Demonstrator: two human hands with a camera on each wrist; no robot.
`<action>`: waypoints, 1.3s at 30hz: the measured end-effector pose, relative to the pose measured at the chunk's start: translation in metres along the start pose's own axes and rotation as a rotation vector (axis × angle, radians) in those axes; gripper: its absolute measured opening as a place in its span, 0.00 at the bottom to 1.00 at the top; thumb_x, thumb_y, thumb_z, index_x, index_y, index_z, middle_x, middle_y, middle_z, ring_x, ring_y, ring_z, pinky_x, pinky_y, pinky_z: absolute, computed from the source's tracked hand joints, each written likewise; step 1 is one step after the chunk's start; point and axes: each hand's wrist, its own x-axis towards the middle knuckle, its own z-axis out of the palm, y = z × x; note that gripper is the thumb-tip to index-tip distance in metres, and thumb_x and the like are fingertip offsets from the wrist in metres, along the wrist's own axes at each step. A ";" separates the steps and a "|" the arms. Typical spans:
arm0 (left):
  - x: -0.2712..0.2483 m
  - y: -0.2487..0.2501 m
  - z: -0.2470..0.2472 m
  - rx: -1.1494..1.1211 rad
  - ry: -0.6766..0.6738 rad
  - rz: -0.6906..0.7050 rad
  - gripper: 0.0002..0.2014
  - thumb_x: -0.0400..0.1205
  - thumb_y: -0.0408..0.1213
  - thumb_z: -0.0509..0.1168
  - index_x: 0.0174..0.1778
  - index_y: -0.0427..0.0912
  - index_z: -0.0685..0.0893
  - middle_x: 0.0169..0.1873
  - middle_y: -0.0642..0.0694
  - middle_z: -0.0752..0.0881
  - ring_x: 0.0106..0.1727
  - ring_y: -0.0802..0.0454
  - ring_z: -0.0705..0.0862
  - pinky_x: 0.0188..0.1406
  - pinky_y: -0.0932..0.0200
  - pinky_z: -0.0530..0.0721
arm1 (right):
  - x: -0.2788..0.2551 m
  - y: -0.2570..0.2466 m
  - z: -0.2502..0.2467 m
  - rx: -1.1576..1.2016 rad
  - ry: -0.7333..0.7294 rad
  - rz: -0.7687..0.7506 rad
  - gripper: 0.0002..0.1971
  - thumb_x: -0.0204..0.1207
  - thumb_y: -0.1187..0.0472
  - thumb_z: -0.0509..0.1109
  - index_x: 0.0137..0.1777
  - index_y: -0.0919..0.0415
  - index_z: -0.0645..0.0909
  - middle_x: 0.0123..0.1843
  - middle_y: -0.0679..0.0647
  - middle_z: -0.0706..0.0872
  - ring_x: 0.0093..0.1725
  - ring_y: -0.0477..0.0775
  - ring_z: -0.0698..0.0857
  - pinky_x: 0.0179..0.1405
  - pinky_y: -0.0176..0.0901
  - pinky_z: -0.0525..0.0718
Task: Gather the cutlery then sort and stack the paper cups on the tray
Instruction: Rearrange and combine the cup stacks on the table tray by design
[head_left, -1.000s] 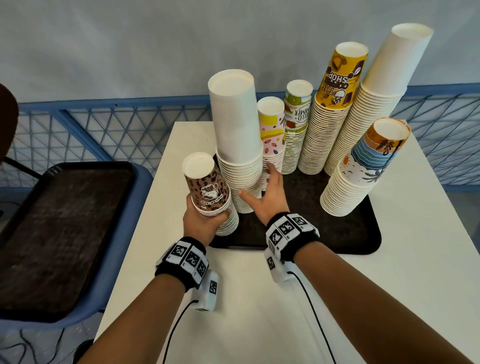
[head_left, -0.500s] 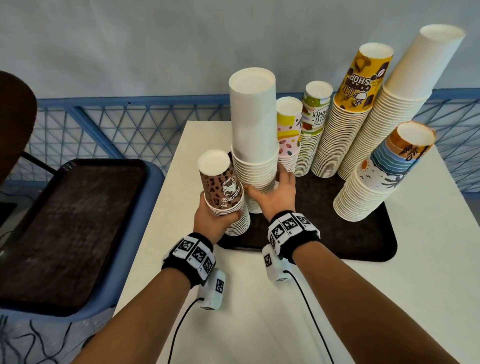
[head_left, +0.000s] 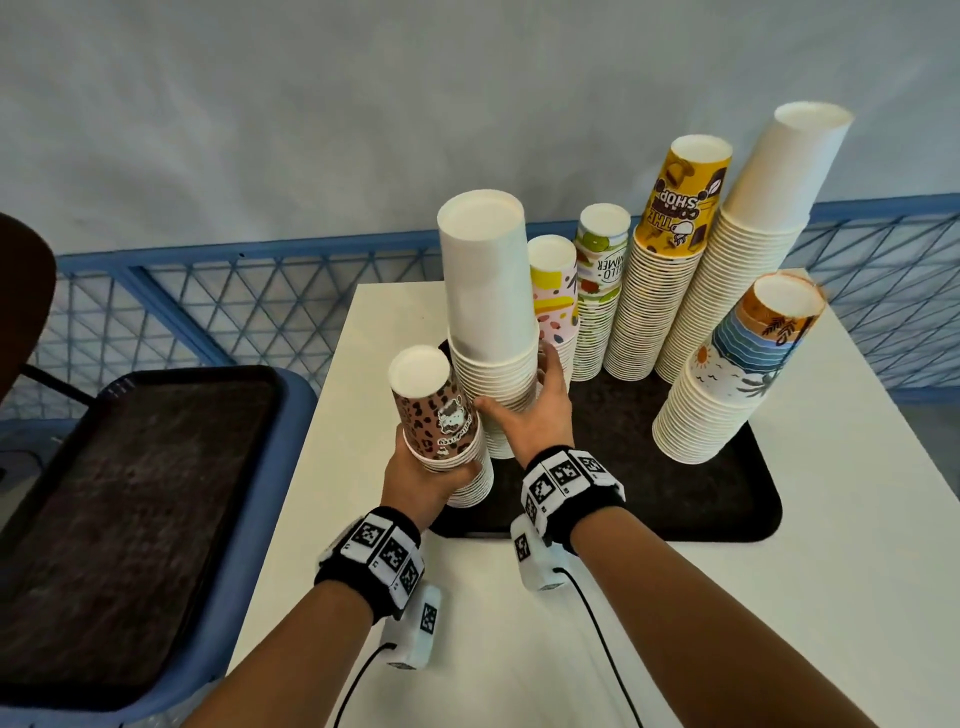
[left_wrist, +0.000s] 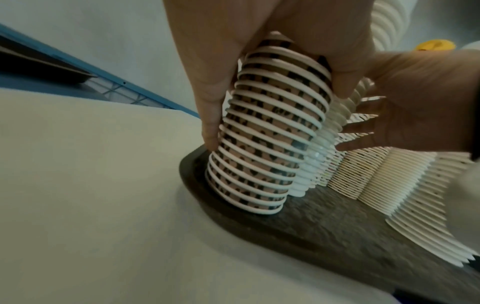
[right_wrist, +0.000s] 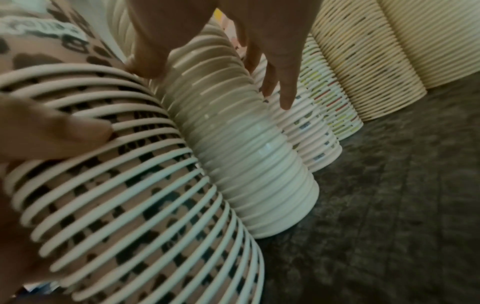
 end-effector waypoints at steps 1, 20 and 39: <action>-0.001 0.000 -0.002 0.019 -0.052 -0.013 0.48 0.50 0.46 0.81 0.67 0.48 0.70 0.60 0.52 0.84 0.61 0.55 0.83 0.65 0.51 0.80 | 0.000 0.001 0.001 0.004 0.016 0.001 0.52 0.57 0.56 0.84 0.79 0.58 0.58 0.76 0.57 0.70 0.76 0.55 0.68 0.78 0.48 0.66; -0.013 0.205 -0.020 0.356 0.148 0.646 0.33 0.74 0.45 0.68 0.75 0.47 0.68 0.74 0.46 0.71 0.74 0.56 0.68 0.71 0.74 0.61 | -0.005 0.005 -0.014 -0.027 0.030 0.011 0.48 0.54 0.57 0.84 0.75 0.59 0.66 0.70 0.59 0.75 0.70 0.57 0.74 0.72 0.57 0.74; -0.016 0.228 0.070 0.602 -0.120 0.633 0.30 0.74 0.49 0.71 0.74 0.60 0.70 0.76 0.47 0.63 0.73 0.45 0.72 0.71 0.52 0.74 | -0.020 0.017 -0.075 -0.035 0.105 0.094 0.52 0.49 0.51 0.82 0.75 0.47 0.60 0.71 0.53 0.75 0.70 0.55 0.75 0.69 0.58 0.76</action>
